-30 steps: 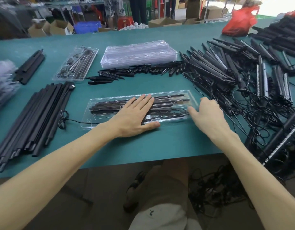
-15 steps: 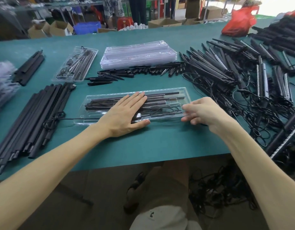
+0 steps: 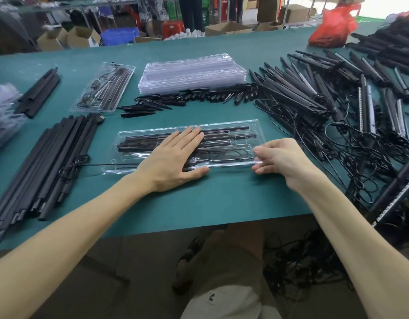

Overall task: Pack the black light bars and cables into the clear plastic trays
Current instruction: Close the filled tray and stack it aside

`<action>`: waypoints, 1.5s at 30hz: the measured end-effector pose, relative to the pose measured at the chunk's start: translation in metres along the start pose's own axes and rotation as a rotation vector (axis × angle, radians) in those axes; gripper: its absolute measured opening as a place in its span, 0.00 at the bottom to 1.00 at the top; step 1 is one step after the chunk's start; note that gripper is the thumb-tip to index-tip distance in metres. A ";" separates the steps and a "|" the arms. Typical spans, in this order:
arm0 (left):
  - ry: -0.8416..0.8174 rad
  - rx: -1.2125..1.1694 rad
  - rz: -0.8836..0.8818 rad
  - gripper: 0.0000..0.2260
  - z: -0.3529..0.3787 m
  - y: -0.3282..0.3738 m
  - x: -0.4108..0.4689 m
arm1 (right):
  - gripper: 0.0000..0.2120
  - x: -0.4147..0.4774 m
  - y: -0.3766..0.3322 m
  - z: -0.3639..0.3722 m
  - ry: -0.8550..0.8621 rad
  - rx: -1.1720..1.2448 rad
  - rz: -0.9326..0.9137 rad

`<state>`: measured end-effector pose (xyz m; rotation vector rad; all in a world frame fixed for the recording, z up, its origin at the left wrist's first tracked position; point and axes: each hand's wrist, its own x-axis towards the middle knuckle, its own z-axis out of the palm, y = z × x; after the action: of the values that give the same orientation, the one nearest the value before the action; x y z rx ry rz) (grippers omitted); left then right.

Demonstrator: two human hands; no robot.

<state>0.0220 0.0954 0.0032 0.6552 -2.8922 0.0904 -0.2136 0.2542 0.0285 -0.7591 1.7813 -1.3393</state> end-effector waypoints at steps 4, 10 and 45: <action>0.017 0.001 0.001 0.41 0.000 0.001 0.000 | 0.03 0.000 0.000 0.002 0.018 -0.009 -0.006; 0.023 0.002 -0.005 0.41 -0.001 0.002 -0.002 | 0.06 0.000 0.001 0.003 0.029 -0.016 -0.006; -0.080 0.014 0.010 0.42 0.002 -0.002 0.002 | 0.07 0.001 0.003 0.005 0.057 0.005 0.005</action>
<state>0.0206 0.0922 0.0015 0.6620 -2.9744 0.0880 -0.2095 0.2518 0.0248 -0.7197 1.8225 -1.3738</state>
